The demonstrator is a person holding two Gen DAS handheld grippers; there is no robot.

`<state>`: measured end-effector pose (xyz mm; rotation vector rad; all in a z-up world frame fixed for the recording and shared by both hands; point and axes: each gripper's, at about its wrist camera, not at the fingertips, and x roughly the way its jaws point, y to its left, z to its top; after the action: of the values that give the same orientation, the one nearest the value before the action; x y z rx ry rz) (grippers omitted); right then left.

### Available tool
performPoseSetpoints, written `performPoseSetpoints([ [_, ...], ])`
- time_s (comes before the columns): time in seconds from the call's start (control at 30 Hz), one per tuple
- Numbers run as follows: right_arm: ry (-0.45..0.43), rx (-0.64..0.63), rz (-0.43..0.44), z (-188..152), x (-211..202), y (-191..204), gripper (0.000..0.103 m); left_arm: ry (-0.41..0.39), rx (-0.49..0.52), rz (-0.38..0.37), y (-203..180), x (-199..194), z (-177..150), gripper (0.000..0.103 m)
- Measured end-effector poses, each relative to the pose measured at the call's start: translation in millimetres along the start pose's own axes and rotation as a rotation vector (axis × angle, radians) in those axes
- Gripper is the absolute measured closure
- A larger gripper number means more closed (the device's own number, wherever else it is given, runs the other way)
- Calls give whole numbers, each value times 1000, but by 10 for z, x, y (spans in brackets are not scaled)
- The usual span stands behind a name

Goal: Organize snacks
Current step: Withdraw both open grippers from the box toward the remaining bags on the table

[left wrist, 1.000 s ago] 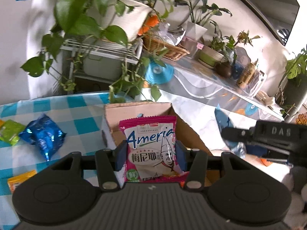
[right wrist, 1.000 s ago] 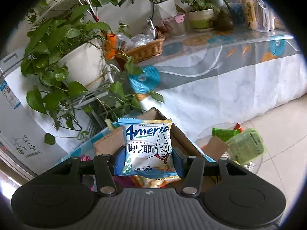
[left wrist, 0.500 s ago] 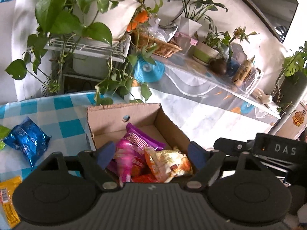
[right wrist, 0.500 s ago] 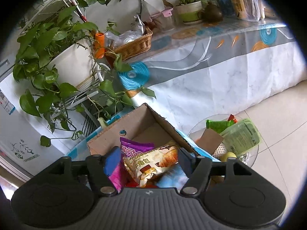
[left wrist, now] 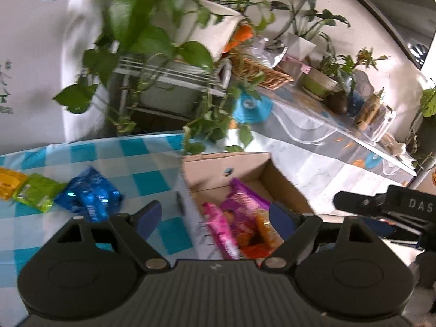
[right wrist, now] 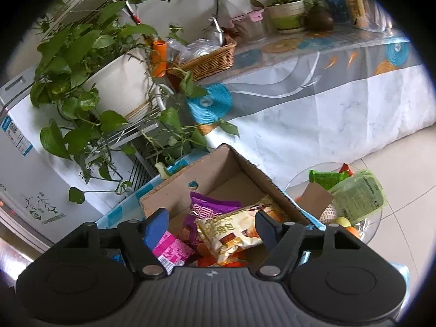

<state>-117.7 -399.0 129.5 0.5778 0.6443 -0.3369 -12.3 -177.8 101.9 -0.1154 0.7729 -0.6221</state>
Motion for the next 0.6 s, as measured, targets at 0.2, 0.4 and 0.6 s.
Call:
performPoseSetpoints([
  [0.2, 12, -57, 23, -20, 66, 184, 24, 1, 1, 55, 417, -172, 44, 16],
  [0.4, 18, -139, 40, -70, 133, 440, 23, 15, 16, 141, 846, -351, 47, 15],
  [0.6, 41, -172, 61, -123, 235, 654, 23, 67, -30, 225, 1233, -380, -97, 15],
])
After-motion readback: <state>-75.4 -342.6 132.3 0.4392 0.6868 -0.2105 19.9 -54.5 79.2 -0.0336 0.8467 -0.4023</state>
